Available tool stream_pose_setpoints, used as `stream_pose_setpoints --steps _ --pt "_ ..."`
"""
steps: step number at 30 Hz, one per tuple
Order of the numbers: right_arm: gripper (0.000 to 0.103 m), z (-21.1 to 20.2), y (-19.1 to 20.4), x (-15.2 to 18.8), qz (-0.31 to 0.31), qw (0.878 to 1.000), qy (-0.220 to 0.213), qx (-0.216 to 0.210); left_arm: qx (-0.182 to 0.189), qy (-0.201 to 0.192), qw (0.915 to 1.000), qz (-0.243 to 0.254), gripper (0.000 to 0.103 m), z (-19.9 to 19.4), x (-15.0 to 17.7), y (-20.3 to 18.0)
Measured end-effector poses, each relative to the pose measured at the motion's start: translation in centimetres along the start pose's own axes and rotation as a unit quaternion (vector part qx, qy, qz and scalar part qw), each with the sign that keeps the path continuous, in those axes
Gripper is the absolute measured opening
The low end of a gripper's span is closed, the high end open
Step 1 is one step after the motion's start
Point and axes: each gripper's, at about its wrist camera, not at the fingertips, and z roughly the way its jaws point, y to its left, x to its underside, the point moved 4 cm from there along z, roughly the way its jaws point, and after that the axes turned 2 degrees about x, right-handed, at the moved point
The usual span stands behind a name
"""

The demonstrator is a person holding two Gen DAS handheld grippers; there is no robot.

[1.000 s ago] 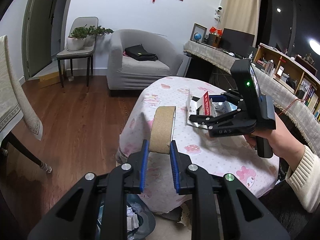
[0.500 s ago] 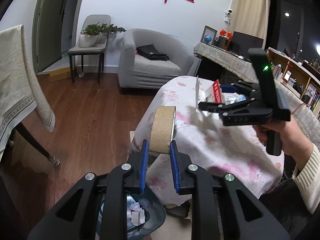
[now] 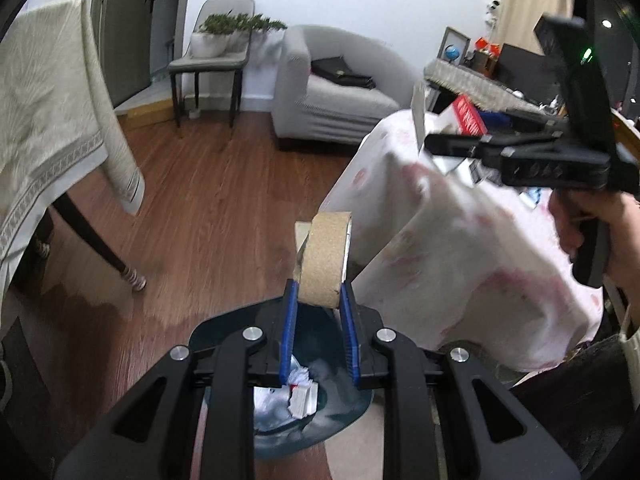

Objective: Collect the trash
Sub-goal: 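Carry both items to the teal bin and open left tool to drop the tape roll, then lower the white card package into the bin and open the right tool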

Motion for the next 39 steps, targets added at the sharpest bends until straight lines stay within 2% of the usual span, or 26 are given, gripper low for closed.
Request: stream_pose_setpoints --steps 8,12,20,25,30,35,39 --pt "0.079 1.2 3.7 -0.8 0.007 0.999 0.012 -0.039 -0.018 0.040 0.9987 -0.024 0.023 1.4 2.9 2.4" --pt "0.079 1.8 5.4 -0.8 0.011 0.998 0.021 -0.053 -0.015 0.065 0.9969 -0.040 0.023 2.7 4.5 3.5" --pt "0.079 3.6 7.8 -0.2 0.043 0.994 0.056 -0.084 -0.027 0.118 0.9914 -0.049 0.023 4.9 8.0 4.6" --pt "0.079 4.7 9.7 0.3 0.037 0.992 0.075 -0.092 -0.042 0.165 0.9840 -0.054 0.023 6.7 10.7 5.3" --pt "0.079 5.9 11.0 1.1 0.033 0.990 0.101 -0.096 -0.048 0.194 0.9779 -0.059 0.023 7.9 12.7 5.9" --pt "0.079 7.4 11.6 2.0 0.041 0.986 0.125 -0.104 -0.054 0.199 0.9763 -0.066 0.025 7.9 13.3 6.4" --pt "0.079 8.9 12.4 3.0 0.039 0.983 0.146 -0.100 -0.058 0.185 0.9784 -0.072 0.034 7.2 12.7 6.7"
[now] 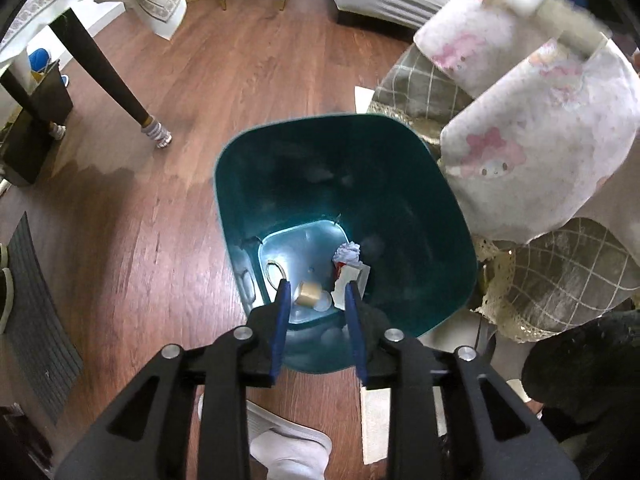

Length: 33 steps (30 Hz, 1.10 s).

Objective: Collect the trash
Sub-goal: 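Lower the white card package into the bin and open the right tool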

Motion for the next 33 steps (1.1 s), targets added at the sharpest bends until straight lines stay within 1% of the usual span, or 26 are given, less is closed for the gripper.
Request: stream_pose_setpoints --steps 1,3,5,7,10,12,15,18,20,21,24,27,29,31,33 --pt "0.079 0.4 0.1 0.2 0.000 1.000 0.004 0.001 0.000 -0.006 1.0000 0.000 0.039 -0.4 -0.1 0.0" --pt "0.079 1.0 0.1 0.4 0.001 1.000 0.011 0.004 -0.001 -0.025 0.9997 -0.001 0.044 -1.8 -0.4 0.1" --pt "0.079 1.6 0.1 0.7 0.000 1.000 0.014 0.006 0.002 -0.039 0.9992 -0.005 0.045 -2.9 -0.7 0.2" --pt "0.079 2.3 0.1 1.1 0.001 1.000 0.023 0.009 0.000 -0.061 0.9981 -0.008 0.052 -4.5 -1.1 0.4" --pt "0.079 3.5 0.4 1.7 -0.002 0.999 0.034 0.009 -0.002 -0.094 0.9955 -0.013 0.057 -7.0 -1.6 0.6" --pt "0.079 4.1 0.4 2.0 -0.003 0.999 0.040 0.010 -0.002 -0.116 0.9931 -0.019 0.059 -8.8 -2.0 0.8" --pt "0.079 5.3 0.4 2.6 0.000 0.999 0.053 0.010 -0.004 -0.139 0.9899 -0.025 0.061 -10.7 -2.6 0.9" --pt "0.079 6.5 0.5 3.3 0.006 0.998 0.067 0.004 -0.016 -0.162 0.9866 -0.017 0.063 -12.4 -3.0 0.7" --pt "0.079 7.4 0.6 4.0 0.008 0.997 0.077 0.003 -0.017 -0.172 0.9846 -0.023 0.064 -13.2 -3.2 0.8" --pt "0.079 7.7 0.7 4.3 0.005 0.997 0.081 0.003 -0.017 -0.182 0.9829 -0.022 0.064 -13.8 -3.3 0.6" --pt "0.079 9.0 0.8 5.3 0.000 0.995 0.099 0.006 -0.032 -0.209 0.9772 -0.015 0.071 -15.6 -4.0 0.1" --pt "0.080 10.1 0.8 6.7 -0.007 0.993 0.117 0.012 -0.027 -0.236 0.9713 -0.011 0.074 -17.3 -4.4 -0.6" --pt "0.080 10.8 0.8 7.5 -0.013 0.991 0.129 0.016 -0.022 -0.253 0.9671 -0.010 0.074 -18.4 -4.7 -1.1" --pt "0.080 11.3 0.9 7.9 -0.021 0.991 0.134 0.019 -0.016 -0.270 0.9628 -0.009 0.074 -19.7 -5.0 -1.5" --pt "0.080 11.7 0.8 8.3 -0.027 0.990 0.138 0.026 -0.018 -0.281 0.9596 -0.008 0.075 -20.6 -5.2 -1.7"
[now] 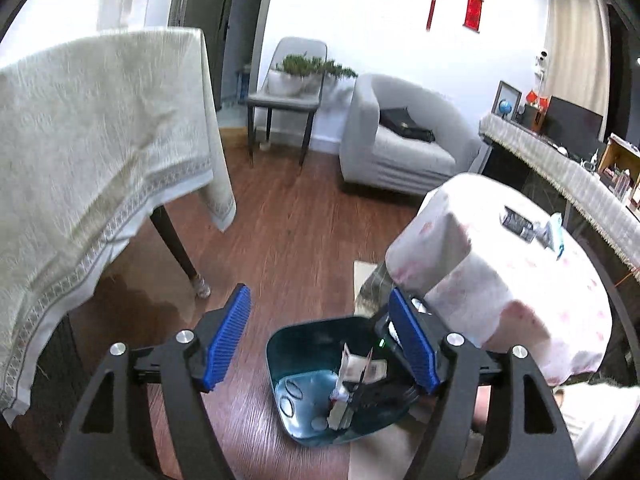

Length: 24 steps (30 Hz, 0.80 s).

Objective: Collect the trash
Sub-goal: 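Lower the white card package into the bin and open the right tool, then move both tools up from the bin back over the table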

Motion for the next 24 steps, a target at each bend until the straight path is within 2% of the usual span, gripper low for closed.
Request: stream_pose_setpoints --steps 7,10,14,18,24 --pt "0.088 1.8 -0.8 1.4 -0.014 0.999 0.026 0.019 -0.004 -0.027 0.9996 0.007 0.078 -1.6 -1.7 -0.7" --pt "0.092 1.5 -0.8 1.9 -0.025 0.999 0.025 0.020 -0.001 -0.032 0.9995 0.006 0.079 -1.8 -2.1 -1.0" --pt "0.092 0.0 -0.6 2.2 -0.034 0.999 0.010 0.015 0.003 -0.040 0.9992 0.001 0.080 -1.8 -2.8 -1.4" --pt "0.092 -2.1 -0.2 2.2 -0.035 0.999 -0.009 -0.008 0.005 -0.051 0.9987 0.000 0.082 -2.0 -3.6 -2.1" --pt "0.092 -6.5 0.9 1.6 -0.046 0.997 -0.056 -0.034 0.003 -0.055 0.9985 -0.002 0.084 -1.3 -4.5 -3.2"
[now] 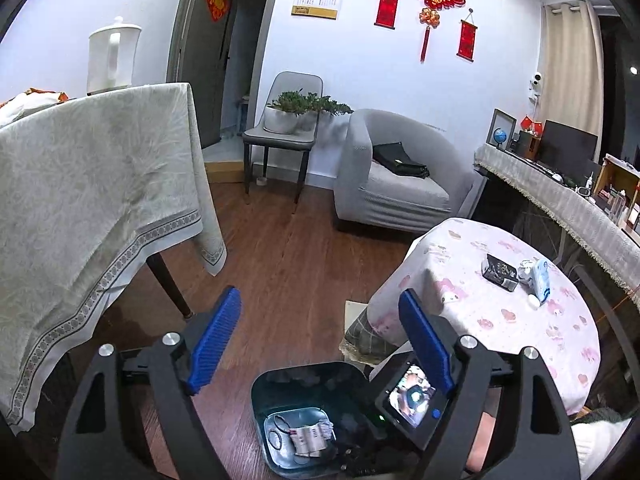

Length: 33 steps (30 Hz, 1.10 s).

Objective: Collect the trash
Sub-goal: 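Move both tools up from the bin back over the table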

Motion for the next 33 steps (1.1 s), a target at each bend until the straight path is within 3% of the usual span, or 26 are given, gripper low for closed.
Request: stream_pose_setpoints --steps 15,19,33 --pt "0.091 -11.2 -1.5 -1.9 0.004 0.990 -0.142 -0.007 0.006 -0.011 0.9998 -0.016 0.084 1.5 -1.4 -1.8" --pt "0.085 -13.4 -3.1 -2.0 0.009 0.986 -0.164 0.006 0.019 -0.007 0.9997 -0.016 0.084 2.0 -1.4 -2.8" --pt "0.084 -19.7 -12.3 1.0 0.078 0.972 -0.210 0.073 0.064 0.011 0.9979 0.004 0.084 5.0 -0.6 -8.3"
